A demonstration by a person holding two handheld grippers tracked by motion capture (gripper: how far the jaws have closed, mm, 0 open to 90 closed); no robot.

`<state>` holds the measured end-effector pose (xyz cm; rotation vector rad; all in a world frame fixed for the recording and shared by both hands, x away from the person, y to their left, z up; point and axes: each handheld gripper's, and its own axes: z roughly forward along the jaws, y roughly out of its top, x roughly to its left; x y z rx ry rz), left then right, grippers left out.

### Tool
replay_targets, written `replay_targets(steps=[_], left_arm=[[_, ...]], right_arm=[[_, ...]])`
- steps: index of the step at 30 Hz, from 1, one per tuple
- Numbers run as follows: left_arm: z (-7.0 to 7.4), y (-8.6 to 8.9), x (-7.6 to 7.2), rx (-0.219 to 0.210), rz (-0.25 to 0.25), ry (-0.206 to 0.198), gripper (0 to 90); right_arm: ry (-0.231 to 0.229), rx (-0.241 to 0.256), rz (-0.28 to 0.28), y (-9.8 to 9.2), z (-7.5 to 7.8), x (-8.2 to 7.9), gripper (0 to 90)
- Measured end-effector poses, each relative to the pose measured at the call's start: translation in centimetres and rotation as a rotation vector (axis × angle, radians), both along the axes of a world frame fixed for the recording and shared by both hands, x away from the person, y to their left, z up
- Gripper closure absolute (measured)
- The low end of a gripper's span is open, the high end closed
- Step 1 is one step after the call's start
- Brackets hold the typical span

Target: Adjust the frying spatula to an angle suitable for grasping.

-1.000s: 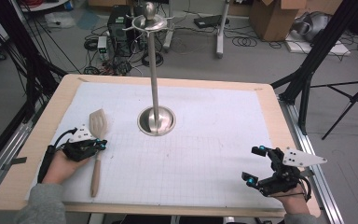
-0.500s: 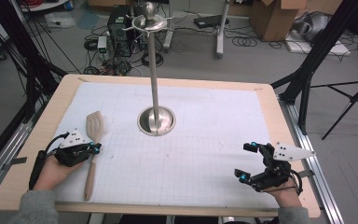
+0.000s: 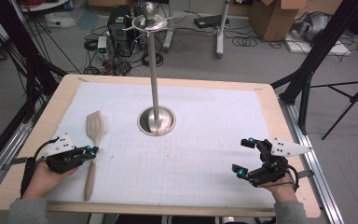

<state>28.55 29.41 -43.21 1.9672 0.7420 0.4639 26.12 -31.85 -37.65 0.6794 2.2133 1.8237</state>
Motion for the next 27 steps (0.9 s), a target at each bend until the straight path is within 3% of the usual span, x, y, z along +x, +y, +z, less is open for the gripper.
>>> replay_targets(steps=[9, 17, 27], left_arm=[[-0.3, 1.8, -2.5, -0.037, -0.027, 0.014, 89.6], [-0.9, 2.5, -4.0, -0.027, -0.036, 0.035, 89.6], [-1.6, 2.8, -4.8, -0.015, -0.050, 0.067, 89.6]], right_arm=[[0.004, 0.027, 0.016, 0.6, -0.1, 1.1, 0.4], [0.002, 0.020, 0.044, 1.6, -0.1, 1.8, 0.4], [0.009, 0.021, 0.057, 2.3, -0.2, 2.4, 0.4]])
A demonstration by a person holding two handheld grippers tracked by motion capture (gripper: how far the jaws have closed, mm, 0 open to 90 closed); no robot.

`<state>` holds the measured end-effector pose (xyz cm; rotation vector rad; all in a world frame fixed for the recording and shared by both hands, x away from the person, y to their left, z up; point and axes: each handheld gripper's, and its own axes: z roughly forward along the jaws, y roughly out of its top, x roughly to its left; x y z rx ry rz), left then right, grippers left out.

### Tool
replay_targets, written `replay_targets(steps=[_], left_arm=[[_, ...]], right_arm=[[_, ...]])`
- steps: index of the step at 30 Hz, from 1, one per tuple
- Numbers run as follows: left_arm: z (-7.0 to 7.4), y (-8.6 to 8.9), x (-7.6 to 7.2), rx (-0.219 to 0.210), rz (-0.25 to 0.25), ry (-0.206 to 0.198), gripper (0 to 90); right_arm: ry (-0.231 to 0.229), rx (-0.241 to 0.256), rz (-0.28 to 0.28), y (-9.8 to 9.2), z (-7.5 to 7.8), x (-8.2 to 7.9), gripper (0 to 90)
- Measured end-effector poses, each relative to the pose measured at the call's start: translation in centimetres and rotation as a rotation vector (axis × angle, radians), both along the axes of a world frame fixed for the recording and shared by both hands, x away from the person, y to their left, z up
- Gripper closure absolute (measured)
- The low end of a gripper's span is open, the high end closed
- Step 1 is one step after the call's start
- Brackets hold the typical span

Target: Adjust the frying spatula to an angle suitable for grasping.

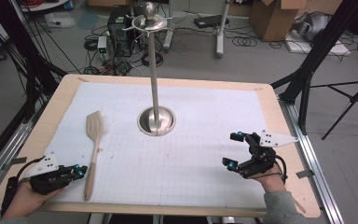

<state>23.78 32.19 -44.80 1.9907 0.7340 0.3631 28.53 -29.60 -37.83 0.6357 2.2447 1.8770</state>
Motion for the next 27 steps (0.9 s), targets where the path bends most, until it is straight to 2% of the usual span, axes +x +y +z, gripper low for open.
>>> replay_targets(steps=[6, 9, 15, 17, 21, 23, 27], left_arm=[[-0.1, -0.3, 0.3, 0.026, -0.006, 0.028, 89.6], [-0.2, -0.4, 0.6, 0.042, 0.003, 0.060, 89.6], [-0.2, -0.5, 0.9, 0.055, 0.004, 0.080, 89.7], [-0.2, -0.6, 0.9, 0.058, -0.004, 0.078, 89.6], [0.2, -1.6, 1.2, 0.038, -0.037, 0.040, 89.7], [0.3, -2.4, 1.4, 0.066, -0.045, 0.040, 89.7], [0.3, -2.7, 1.7, 0.060, -0.063, 0.039, 89.7]], right_arm=[[-0.006, 0.001, -0.006, -0.1, 0.1, -0.1, 0.4], [-0.011, 0.003, -0.010, -0.4, 0.2, -0.3, 0.4], [-0.014, 0.001, -0.015, -0.6, 0.2, -0.6, 0.4], [-0.009, 0.003, -0.018, -0.7, 0.3, -0.7, 0.4], [-0.011, -0.002, -0.021, -0.8, 0.3, -0.8, 0.4], [-0.013, -0.007, -0.022, -0.8, 0.3, -0.8, 0.4], [-0.011, -0.008, -0.028, -1.0, 0.2, -1.1, 0.4]])
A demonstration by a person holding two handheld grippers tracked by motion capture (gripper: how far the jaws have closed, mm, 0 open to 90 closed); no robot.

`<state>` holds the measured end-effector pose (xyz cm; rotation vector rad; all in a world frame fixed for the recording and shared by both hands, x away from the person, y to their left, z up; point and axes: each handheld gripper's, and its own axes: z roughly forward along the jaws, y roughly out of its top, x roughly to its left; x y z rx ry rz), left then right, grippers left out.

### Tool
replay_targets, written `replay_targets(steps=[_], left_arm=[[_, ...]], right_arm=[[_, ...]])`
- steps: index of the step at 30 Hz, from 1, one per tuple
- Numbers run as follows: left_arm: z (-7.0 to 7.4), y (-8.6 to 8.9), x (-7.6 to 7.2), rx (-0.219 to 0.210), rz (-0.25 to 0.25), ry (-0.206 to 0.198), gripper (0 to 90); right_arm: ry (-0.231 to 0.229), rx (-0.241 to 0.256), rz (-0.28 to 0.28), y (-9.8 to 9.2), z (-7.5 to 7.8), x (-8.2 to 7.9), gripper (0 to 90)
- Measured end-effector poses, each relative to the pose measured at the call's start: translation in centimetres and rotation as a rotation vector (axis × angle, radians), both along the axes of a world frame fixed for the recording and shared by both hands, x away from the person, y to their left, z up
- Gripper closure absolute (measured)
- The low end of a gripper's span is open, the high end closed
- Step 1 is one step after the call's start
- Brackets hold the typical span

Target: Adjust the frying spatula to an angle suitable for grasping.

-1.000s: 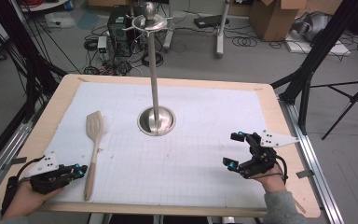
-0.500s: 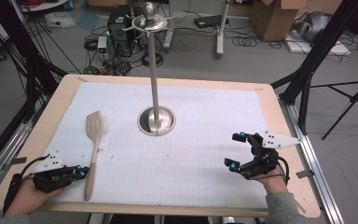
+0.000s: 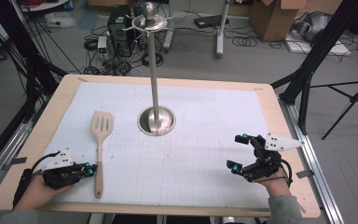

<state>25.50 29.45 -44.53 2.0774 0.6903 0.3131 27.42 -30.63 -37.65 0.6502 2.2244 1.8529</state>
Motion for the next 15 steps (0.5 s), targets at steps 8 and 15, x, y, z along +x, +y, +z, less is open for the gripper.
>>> replay_targets(steps=[8, 15], left_arm=[[0.0, -1.1, 0.9, -0.002, -0.032, -0.003, 89.7], [0.0, -2.0, 1.9, -0.001, -0.060, 0.004, 89.7]], right_arm=[[0.006, -0.009, -0.020, -0.7, -0.1, -0.6, 0.4], [0.000, -0.010, -0.036, -1.6, -0.2, -1.4, 0.4]])
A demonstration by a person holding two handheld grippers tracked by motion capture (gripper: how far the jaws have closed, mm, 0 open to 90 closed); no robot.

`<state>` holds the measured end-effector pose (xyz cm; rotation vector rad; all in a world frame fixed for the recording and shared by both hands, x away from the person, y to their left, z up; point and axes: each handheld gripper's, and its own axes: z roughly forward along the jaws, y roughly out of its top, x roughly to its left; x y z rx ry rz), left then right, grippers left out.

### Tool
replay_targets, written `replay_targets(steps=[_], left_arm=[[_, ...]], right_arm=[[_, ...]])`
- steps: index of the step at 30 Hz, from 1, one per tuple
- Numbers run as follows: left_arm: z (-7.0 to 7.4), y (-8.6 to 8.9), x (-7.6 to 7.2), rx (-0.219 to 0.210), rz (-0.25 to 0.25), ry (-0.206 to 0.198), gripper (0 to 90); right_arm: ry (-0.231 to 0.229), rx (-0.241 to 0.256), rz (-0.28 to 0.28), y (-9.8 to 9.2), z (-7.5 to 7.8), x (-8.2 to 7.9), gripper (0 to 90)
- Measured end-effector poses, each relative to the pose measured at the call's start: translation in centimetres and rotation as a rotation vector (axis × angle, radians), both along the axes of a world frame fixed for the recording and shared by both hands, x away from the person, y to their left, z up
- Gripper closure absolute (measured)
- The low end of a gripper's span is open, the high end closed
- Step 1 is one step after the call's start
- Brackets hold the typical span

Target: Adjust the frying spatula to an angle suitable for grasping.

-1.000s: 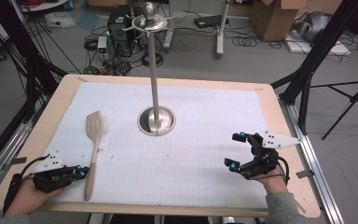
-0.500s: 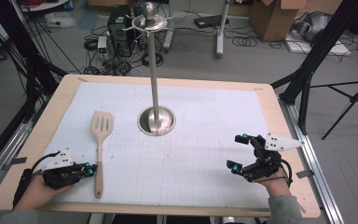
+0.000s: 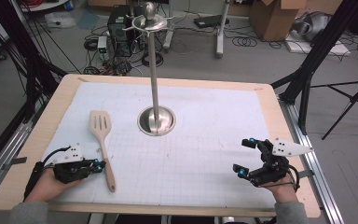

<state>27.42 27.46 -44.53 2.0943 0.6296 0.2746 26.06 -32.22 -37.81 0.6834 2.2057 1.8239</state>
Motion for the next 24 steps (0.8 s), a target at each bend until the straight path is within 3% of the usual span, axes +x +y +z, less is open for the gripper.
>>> replay_targets(steps=[14, 24], left_arm=[[0.1, -2.2, 1.9, 0.006, -0.021, 0.003, 89.7], [0.2, -4.3, 3.4, 0.028, -0.020, -0.018, 89.6]], right_arm=[[0.008, -0.006, -0.048, -1.8, -0.1, -1.6, 0.4], [0.013, -0.011, -0.084, -2.9, -0.2, -3.0, 0.4]])
